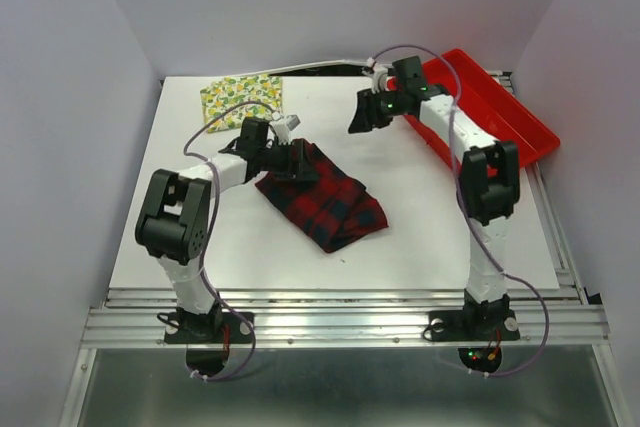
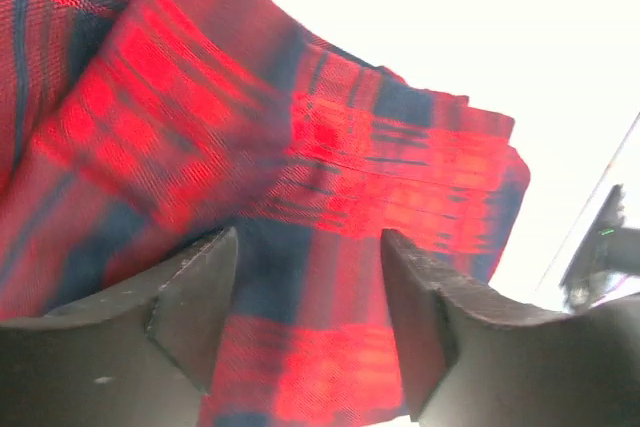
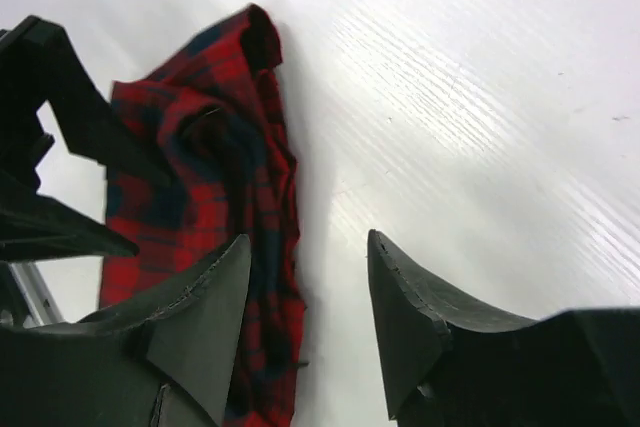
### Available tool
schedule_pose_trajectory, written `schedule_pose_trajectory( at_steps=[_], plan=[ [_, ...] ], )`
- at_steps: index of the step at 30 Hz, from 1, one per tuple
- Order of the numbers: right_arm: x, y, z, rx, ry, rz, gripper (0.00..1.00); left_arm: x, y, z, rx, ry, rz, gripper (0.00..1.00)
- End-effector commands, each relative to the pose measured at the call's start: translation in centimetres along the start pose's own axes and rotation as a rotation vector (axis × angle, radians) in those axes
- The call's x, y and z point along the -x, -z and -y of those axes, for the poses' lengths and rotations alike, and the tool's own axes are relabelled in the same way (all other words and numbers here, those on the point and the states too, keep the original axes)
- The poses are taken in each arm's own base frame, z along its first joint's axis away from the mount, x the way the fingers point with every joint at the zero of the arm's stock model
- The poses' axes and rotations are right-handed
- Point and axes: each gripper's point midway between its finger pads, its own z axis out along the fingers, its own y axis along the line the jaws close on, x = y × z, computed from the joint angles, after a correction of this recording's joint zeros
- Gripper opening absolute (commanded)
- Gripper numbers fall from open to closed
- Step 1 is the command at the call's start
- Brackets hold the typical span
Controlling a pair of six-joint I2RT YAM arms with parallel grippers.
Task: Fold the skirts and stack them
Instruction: Fold the skirt
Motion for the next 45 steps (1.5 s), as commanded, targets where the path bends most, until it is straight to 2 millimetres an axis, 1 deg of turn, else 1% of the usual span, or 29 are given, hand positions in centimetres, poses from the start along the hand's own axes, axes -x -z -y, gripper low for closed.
schedule_pose_trajectory(
  at_steps=[1, 3, 5, 6, 7, 8, 11, 14, 17, 18, 20, 21, 23, 24, 27, 28, 29, 30, 31, 33, 34, 35, 38, 40, 41, 42, 43, 44, 45],
  plan=[
    [2.6, 6.1, -7.2, 0.1, 0.017, 0.097, 0.56, 6.5, 6.0, 5.1, -0.014, -0.104, 0.223, 0.76],
    [2.3, 7.9, -10.6, 0.219, -0.051, 0.111, 0.55, 7.6, 8.2, 6.2, -0.007, -0.126, 0.278, 0.82],
    [0.4, 7.7, -11.6, 0.285, -0.13, 0.108, 0.53, 8.0, 9.4, 7.2, -0.047, -0.143, 0.306, 0.8],
    [0.1, 8.7, -13.9, 0.358, -0.186, 0.102, 0.52, 8.3, 9.8, 7.9, -0.073, -0.167, 0.332, 0.69],
    [-0.7, 8.5, -14.9, 0.389, -0.211, 0.091, 0.52, 8.3, 9.8, 8.3, -0.096, -0.166, 0.333, 0.65],
    [-1.8, 8.0, -15.2, 0.418, -0.222, 0.093, 0.52, 7.9, 9.7, 9.0, -0.144, -0.164, 0.318, 0.55],
    [-2.6, 7.7, -17.6, 0.504, -0.253, 0.09, 0.52, 7.6, 8.8, 9.8, -0.241, -0.095, 0.305, 0.46],
    [-5.0, 6.1, -16.9, 0.502, -0.297, 0.051, 0.52, 8.0, 7.2, 9.2, -0.275, -0.057, 0.294, 0.47],
    [-6.9, 3.8, -14.9, 0.459, -0.345, 0.007, 0.5, 8.3, 4.7, 7.1, -0.272, -0.01, 0.272, 0.46],
    [-7.5, 3.2, -14.3, 0.445, -0.356, -0.009, 0.5, 7.7, 2.9, 5.3, -0.25, 0.04, 0.241, 0.46],
    [-8.6, 1.4, -12.5, 0.406, -0.338, -0.033, 0.5, 7.6, 1.5, 3.9, -0.245, 0.11, 0.229, 0.45],
    [-9.8, 0.8, -11.6, 0.366, -0.367, -0.073, 0.49, 7.0, -0.1, 1.9, -0.214, 0.154, 0.217, 0.42],
    [-9.9, -0.3, -10.2, 0.337, -0.265, -0.076, 0.49, 6.9, -1.3, 0.1, -0.186, 0.198, 0.227, 0.4],
    [-11.8, -1.3, -8.9, 0.294, -0.307, -0.146, 0.49, 6.8, -2.2, -1.4, -0.165, 0.24, 0.239, 0.4],
    [-13.2, -2.3, -6.6, 0.242, -0.173, -0.234, 0.48, 7.8, -2.4, -3.5, -0.135, 0.317, 0.288, 0.4],
    [-15.0, -3.5, -4.6, 0.211, -0.103, -0.292, 0.47, 7.6, -2.5, -4.3, -0.122, 0.346, 0.294, 0.4],
    [-16.1, -3.2, -4.0, 0.186, -0.118, -0.359, 0.47, 7.2, -2.3, -4.8, -0.112, 0.373, 0.293, 0.39],
    [-15.7, -3.6, -2.6, 0.159, -0.089, -0.364, 0.47, 7.2, -1.6, -5.0, -0.104, 0.395, 0.306, 0.38],
    [-15.9, -3.7, -1.4, 0.125, -0.024, -0.382, 0.47, 5.7, -1.5, -5.2, -0.091, 0.422, 0.285, 0.38],
    [-15.7, -3.4, -0.1, 0.09, 0.019, -0.399, 0.46, 4.1, -0.7, -4.4, -0.102, 0.43, 0.262, 0.36],
    [-15.5, -3.3, 0.6, 0.072, 0.07, -0.406, 0.46, 4.1, 0.3, -3.1, -0.116, 0.411, 0.269, 0.36],
    [-15.5, -3.1, 0.5, 0.076, 0.083, -0.415, 0.46, 2.0, 0.8, -2.8, -0.118, 0.428, 0.238, 0.36],
    [-13.9, -1.8, -2.0, 0.17, 0.108, -0.386, 0.46, 1.1, 3.3, 0.1, -0.157, 0.344, 0.239, 0.42],
    [-13.8, -0.7, -4.8, 0.24, 0.171, -0.374, 0.47, 2.1, 5.8, 2.7, -0.186, 0.237, 0.276, 0.48],
    [-14.7, -1.0, -5.0, 0.248, 0.196, -0.395, 0.47, 2.6, 6.7, 3.7, -0.198, 0.192, 0.294, 0.52],
    [-14.6, -0.4, -6.1, 0.242, 0.262, -0.404, 0.47, 3.4, 8.4, 5.2, -0.2, 0.145, 0.325, 0.57],
    [-14.7, 0.1, -5.9, 0.236, 0.306, -0.415, 0.47, 4.6, 9.5, 6.2, -0.193, 0.093, 0.352, 0.61],
    [-14.8, 0.3, -6.2, 0.225, 0.326, -0.431, 0.47, 5.3, 10.5, 6.7, -0.171, 0.046, 0.377, 0.68],
    [-14.5, 1.0, -6.4, 0.214, 0.334, -0.438, 0.47, 5.6, 11.1, 6.0, -0.093, -0.005, 0.398, 0.82]
  ],
)
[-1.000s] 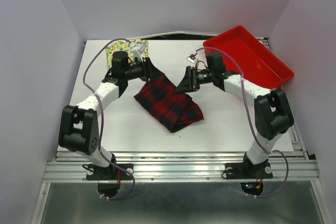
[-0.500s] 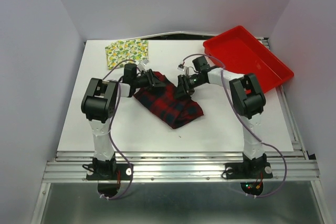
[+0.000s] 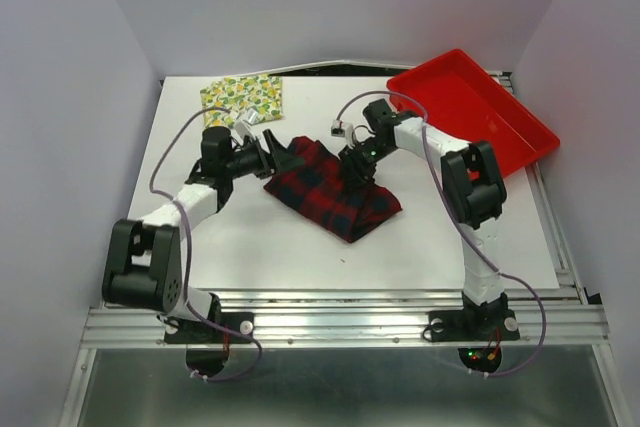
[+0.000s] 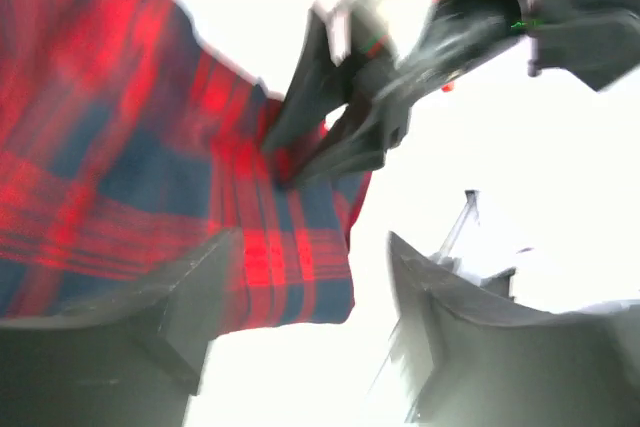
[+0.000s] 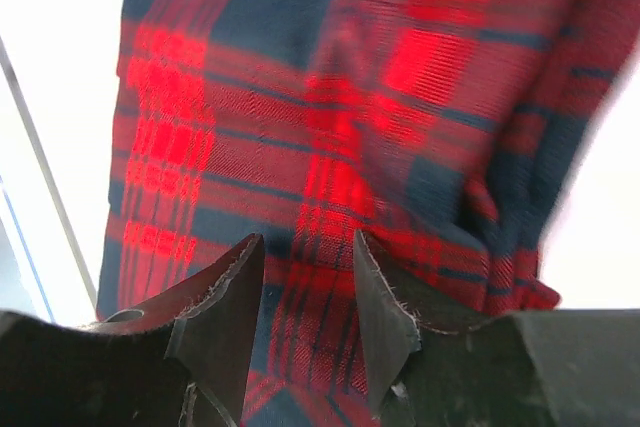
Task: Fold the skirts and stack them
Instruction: Fold the skirt
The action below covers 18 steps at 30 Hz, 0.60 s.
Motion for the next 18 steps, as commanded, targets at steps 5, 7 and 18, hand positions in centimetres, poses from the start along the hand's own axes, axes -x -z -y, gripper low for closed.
schedule_pose_trajectory(
  at_steps=[5, 7, 18],
  plan=[
    [3.2, 4.7, -4.0, -0.077, 0.123, -0.003, 0.5, 8.1, 4.6, 5.1, 0.132, -0.41, 0.248, 0.98],
    [6.1, 5.9, -5.3, -0.07, 0.121, 0.071, 0.57, 8.9, 3.8, 2.4, 0.221, -0.428, 0.225, 0.98],
    [11.8, 7.4, -2.1, -0.298, -0.128, 0.289, 0.79, 9.7, -0.9, -7.8, 0.32, -0.165, 0.082, 0.86]
  ],
)
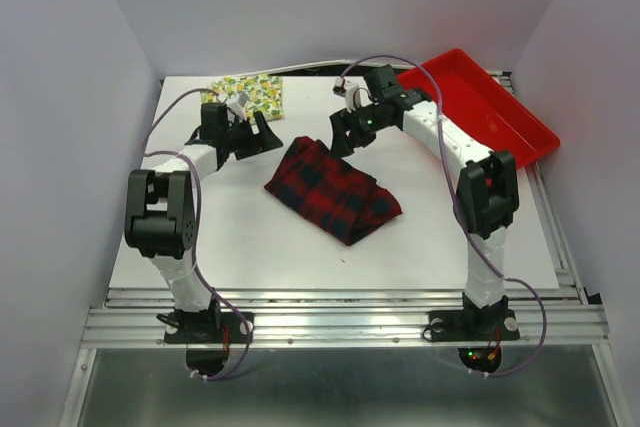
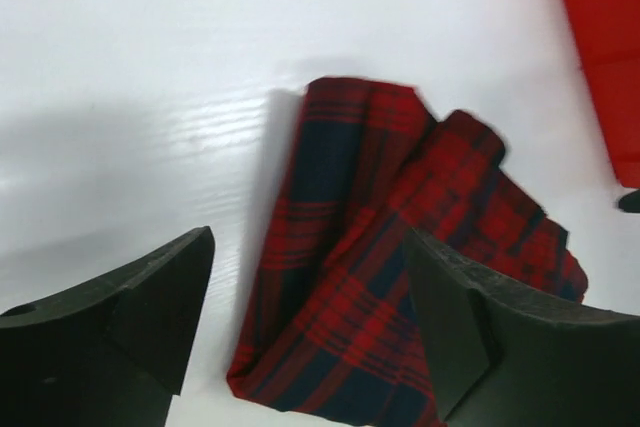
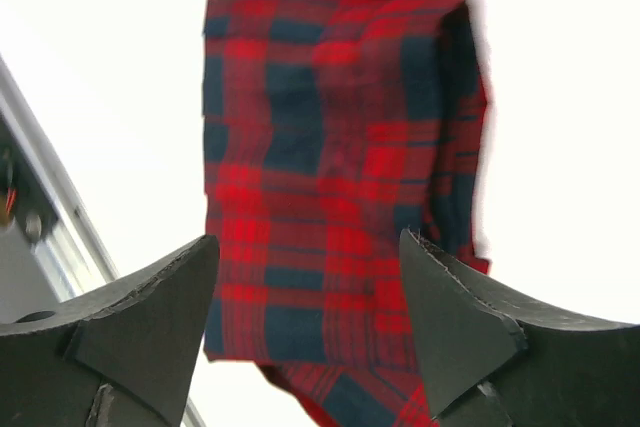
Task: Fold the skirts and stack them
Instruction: Fold the skirt
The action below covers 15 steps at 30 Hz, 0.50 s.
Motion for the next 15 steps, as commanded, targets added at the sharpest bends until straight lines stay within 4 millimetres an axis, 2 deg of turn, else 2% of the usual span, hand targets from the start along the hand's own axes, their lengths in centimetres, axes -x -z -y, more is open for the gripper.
schedule_pose_trajectory(
  at_steps=[1, 3, 5, 6, 7, 10, 11, 12, 15],
  plan=[
    [3.2, 0.5, 1.4, -0.109, -0.036, 0.114, 0.79, 0.3, 0.1, 0.5, -0.031, 0.016, 0.005, 0.85],
    [3.6, -0.1, 2.1, -0.113, 0.002, 0.116, 0.84, -0.5, -0.1, -0.1, -0.019, 0.004, -0.028, 0.83],
    [4.7, -0.2, 2.7, -0.123, 0.075, 0.125, 0.87, -2.3, -0.7, -1.1, -0.008, 0.022, -0.083, 0.8],
    [4.4, -1.2, 3.1, -0.105, 0.101, 0.105, 0.88, -3.4, -0.7, -1.1, -0.02, 0.039, -0.112, 0.77],
    [4.6, -1.3, 3.2, -0.102, 0.101, 0.105, 0.88, -4.9, -0.5, -1.3, -0.024, 0.062, -0.145, 0.75],
    [5.6, -1.8, 3.3, -0.088, 0.091, 0.118, 0.84, -7.7, 0.1, -1.1, -0.052, 0.138, -0.204, 0.72],
    [5.7, -1.8, 3.3, -0.083, 0.09, 0.121, 0.84, -9.5, 0.5, -1.3, -0.053, 0.176, -0.242, 0.71],
    [6.0, -1.8, 3.2, -0.083, 0.097, 0.131, 0.84, -10.4, 0.7, -1.2, -0.06, 0.201, -0.261, 0.7],
    [6.2, -1.8, 3.7, -0.102, 0.124, 0.134, 0.85, -11.7, 1.7, -0.7, -0.074, 0.216, -0.268, 0.66]
  ],
)
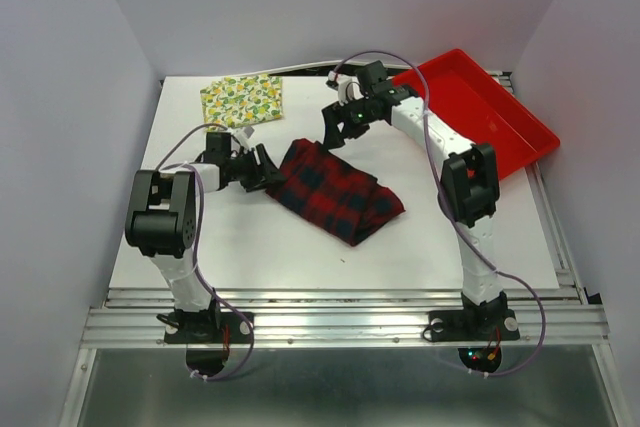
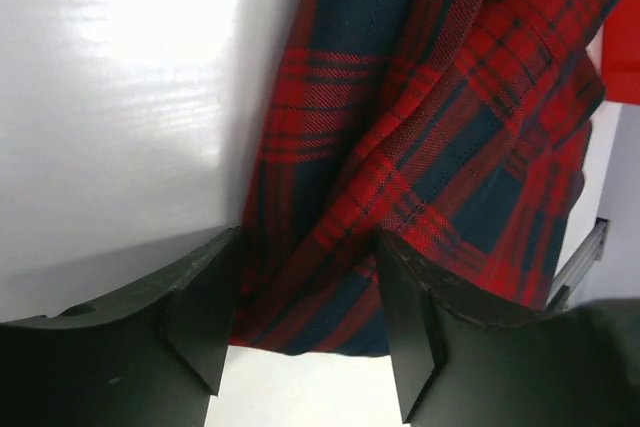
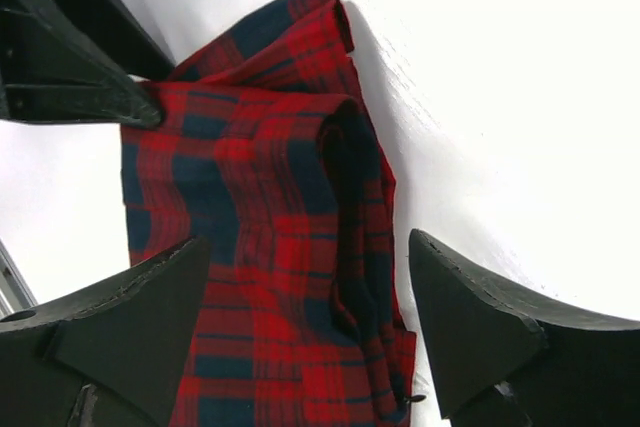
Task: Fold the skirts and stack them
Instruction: Fold the skirt
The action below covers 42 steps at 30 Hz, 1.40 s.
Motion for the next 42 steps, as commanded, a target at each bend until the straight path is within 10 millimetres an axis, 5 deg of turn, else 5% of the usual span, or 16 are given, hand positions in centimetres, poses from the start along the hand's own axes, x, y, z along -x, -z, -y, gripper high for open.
schedule_pose_trajectory(
  at_steps=[1, 6, 8, 12, 15, 18, 20, 25, 30, 42],
  plan=[
    [3.4, 1.3, -0.1, -0.023, 0.095, 0.089, 0.85, -2.5, 1.3, 1.3, -0.046, 0.031, -0.049, 0.64],
    [4.2, 1.8, -0.4, -0.063, 0.04, 0.107, 0.83, -6.8, 2.3, 2.7, -0.087, 0.03, -0.142, 0.56],
    [5.4, 2.9, -1.1, -0.069, 0.01, 0.149, 0.83, -7.6, 2.9, 4.8, -0.148, -0.015, -0.133, 0.63],
    [7.1, 3.7, -4.1, -0.078, -0.004, 0.217, 0.78, -5.8, 5.0, 7.2, -0.199, -0.084, -0.019, 0.82],
    [8.4, 3.9, -8.1, -0.097, 0.04, 0.263, 0.69, -1.7, 8.6, 7.6, -0.139, -0.138, 0.188, 0.97],
    [7.7, 1.9, -11.3, -0.135, 0.025, 0.252, 0.61, 1.4, 11.9, 6.6, -0.051, -0.094, 0.348, 0.98],
    [7.0, 0.2, -10.9, -0.249, 0.006, 0.24, 0.58, 2.9, 14.0, 5.3, -0.03, -0.018, 0.414, 0.98],
    [3.2, -3.5, -13.6, -0.32, -0.002, 0.163, 0.57, 3.9, 17.0, 3.3, 0.028, 0.08, 0.516, 0.98],
    [0.8, -5.9, -14.4, -0.361, 0.02, 0.123, 0.55, 4.0, 17.4, 1.2, 0.074, 0.171, 0.544, 0.98],
    [-1.9, -11.3, -9.8, -0.508, 0.026, 0.07, 0.56, 4.4, 18.1, 0.1, 0.144, 0.201, 0.571, 0.98]
  ],
)
